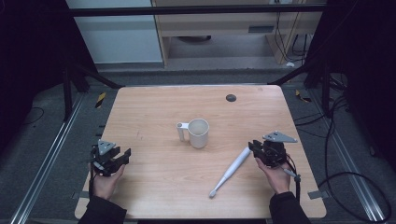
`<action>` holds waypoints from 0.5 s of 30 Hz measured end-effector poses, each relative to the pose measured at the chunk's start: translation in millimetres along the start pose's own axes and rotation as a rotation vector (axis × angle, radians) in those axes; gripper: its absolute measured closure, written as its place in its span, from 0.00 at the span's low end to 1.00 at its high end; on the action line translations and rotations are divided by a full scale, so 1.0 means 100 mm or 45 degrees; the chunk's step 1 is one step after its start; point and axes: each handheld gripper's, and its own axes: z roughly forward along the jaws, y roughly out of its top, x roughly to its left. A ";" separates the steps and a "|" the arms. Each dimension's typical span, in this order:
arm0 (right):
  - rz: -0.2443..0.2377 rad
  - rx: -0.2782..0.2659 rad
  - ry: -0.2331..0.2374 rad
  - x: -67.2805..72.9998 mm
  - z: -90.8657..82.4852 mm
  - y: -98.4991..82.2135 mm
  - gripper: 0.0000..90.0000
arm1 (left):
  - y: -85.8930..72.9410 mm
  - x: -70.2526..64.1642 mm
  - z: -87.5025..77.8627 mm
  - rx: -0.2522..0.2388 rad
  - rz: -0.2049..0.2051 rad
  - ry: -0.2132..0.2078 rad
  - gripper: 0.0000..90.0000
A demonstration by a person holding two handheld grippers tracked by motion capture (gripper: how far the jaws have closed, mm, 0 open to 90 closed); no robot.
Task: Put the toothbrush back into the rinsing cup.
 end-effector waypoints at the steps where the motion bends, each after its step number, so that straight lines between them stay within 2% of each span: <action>1: -0.005 0.005 -0.005 0.00 0.04 0.01 0.85 | 0.00 0.00 -0.01 -0.004 -0.003 -0.003 0.59; 8: -0.007 0.022 -0.003 0.01 0.15 0.04 0.90 | 0.00 -0.01 -0.01 -0.004 0.001 -0.001 0.62; 15: -0.012 0.058 0.006 0.01 0.33 0.05 0.99 | 0.01 -0.01 -0.01 -0.010 0.006 0.002 0.61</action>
